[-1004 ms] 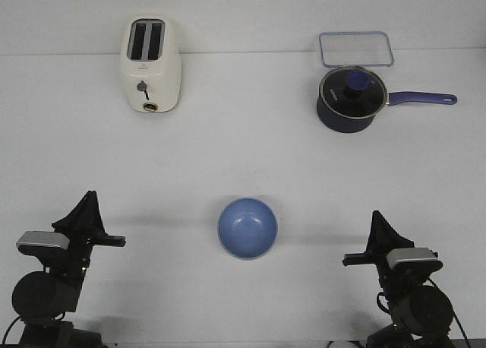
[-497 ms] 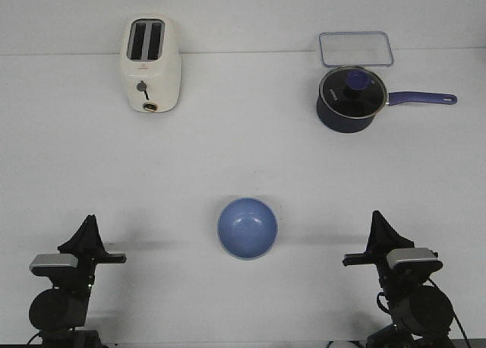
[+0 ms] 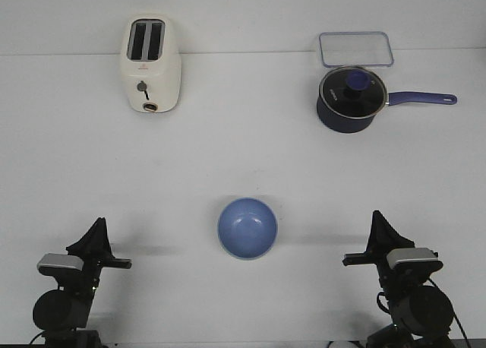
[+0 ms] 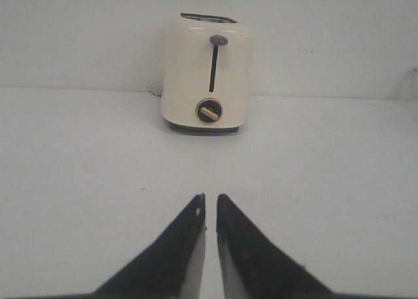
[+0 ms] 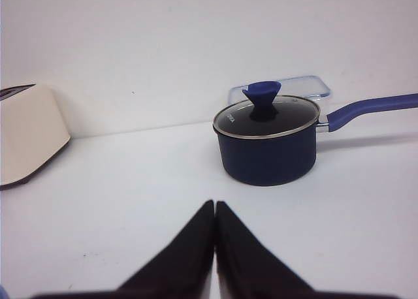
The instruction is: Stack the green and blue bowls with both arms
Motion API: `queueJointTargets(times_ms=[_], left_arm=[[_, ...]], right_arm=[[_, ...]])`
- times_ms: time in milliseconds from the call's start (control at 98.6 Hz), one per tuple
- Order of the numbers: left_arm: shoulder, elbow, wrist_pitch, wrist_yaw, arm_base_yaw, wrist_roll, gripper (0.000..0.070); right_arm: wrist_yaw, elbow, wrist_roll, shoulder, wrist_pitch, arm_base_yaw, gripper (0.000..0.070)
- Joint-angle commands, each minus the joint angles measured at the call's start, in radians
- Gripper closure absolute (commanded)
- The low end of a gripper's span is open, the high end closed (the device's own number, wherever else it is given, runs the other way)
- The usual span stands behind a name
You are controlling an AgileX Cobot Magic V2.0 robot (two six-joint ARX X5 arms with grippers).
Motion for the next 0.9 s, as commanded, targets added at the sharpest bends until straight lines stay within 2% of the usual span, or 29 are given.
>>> queueJointTargets(times_ms=[0, 659, 821, 892], left_arm=[[-0.001, -0.020, 0.014, 0.003, 0.000, 0.000, 0.0685], [-0.001, -0.020, 0.014, 0.003, 0.000, 0.001, 0.0685], [-0.001, -0.020, 0.014, 0.003, 0.000, 0.000, 0.0685], [-0.001, -0.020, 0.014, 0.003, 0.000, 0.000, 0.0685]], right_arm=[[0.003, -0.003, -0.005, 0.000, 0.011, 0.005, 0.0700], [0.004, -0.003, -0.006, 0.000, 0.011, 0.005, 0.0700], [0.025, -0.013, -0.163, -0.002, 0.011, -0.018, 0.0700], [-0.016, -0.039, -0.237, -0.012, 0.011, -0.063, 0.0700]])
